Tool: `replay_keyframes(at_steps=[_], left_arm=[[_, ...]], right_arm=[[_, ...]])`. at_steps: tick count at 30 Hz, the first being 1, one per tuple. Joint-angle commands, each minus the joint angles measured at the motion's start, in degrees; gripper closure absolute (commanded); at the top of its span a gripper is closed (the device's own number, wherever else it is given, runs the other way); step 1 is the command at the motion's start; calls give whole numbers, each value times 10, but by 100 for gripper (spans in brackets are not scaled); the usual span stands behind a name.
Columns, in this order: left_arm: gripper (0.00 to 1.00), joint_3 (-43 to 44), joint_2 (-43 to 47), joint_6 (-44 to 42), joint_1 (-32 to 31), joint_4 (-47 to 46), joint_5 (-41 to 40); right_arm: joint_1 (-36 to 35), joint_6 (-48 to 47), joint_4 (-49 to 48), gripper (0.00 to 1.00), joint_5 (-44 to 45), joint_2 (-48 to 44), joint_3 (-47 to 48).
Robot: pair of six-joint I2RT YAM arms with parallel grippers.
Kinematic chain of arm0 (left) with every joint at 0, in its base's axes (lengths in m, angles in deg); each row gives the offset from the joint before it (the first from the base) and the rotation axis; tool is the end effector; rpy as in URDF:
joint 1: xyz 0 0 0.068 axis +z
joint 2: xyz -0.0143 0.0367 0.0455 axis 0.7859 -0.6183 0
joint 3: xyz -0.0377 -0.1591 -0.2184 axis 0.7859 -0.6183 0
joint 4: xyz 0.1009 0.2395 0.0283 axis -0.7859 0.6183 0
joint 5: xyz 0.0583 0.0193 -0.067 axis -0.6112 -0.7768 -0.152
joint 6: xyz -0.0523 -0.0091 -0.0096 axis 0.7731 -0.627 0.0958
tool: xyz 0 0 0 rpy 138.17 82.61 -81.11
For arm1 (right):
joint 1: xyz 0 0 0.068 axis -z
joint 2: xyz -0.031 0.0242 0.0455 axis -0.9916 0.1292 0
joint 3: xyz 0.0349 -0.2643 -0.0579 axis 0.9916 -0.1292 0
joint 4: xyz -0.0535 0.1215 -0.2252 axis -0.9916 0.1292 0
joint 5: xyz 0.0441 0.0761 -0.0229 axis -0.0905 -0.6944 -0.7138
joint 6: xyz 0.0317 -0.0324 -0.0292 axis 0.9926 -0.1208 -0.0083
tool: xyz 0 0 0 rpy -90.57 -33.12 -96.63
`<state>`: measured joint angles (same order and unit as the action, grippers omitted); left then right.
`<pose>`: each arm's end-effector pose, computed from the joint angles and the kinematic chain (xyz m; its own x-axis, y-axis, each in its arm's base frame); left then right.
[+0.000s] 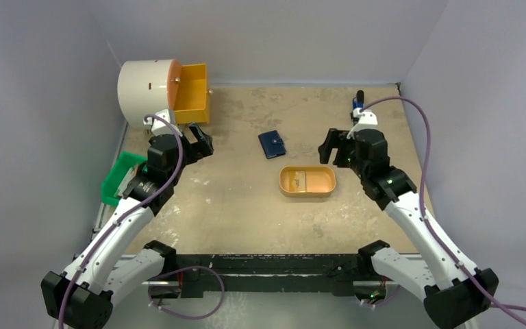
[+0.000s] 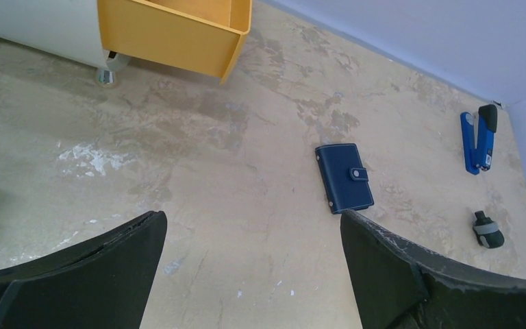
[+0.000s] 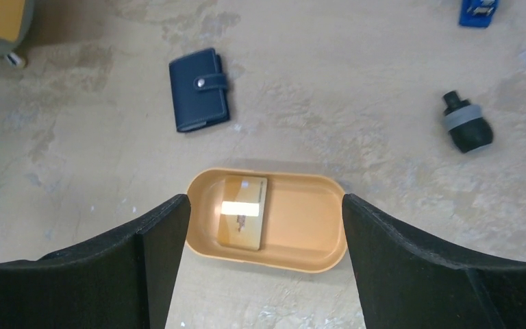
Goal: Put the credit cards into the card holder
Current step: Move the card holder to the center of the board.
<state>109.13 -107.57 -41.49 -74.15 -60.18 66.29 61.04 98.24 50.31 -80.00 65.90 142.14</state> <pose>0.1966 -0.0687 0.3199 -0.3050 -0.4607 -0.8335 -0.1026 0.8860 -0.4522 0.1986 0.0721 0.3471 -0.3519 0.2165 -0.9107 -0.1078 0.9570 0.2691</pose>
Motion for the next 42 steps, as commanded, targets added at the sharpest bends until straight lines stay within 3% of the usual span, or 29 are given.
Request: replay_keyframes(at_steps=[1, 13, 20, 31, 42], left_arm=[[3, -1, 4, -7, 5, -35, 20], [4, -1, 0, 4, 5, -30, 26], [6, -2, -8, 9, 5, -36, 40], [7, -4, -4, 11, 5, -37, 45], [7, -5, -1, 15, 5, -39, 50]], right_arm=[[-19, 43, -31, 18, -4, 20, -33], [-19, 92, -113, 19, -48, 113, -42], [-32, 87, -147, 21, -54, 219, 9], [-52, 81, -174, 24, -63, 446, 184], [-60, 55, -115, 28, -71, 607, 337]])
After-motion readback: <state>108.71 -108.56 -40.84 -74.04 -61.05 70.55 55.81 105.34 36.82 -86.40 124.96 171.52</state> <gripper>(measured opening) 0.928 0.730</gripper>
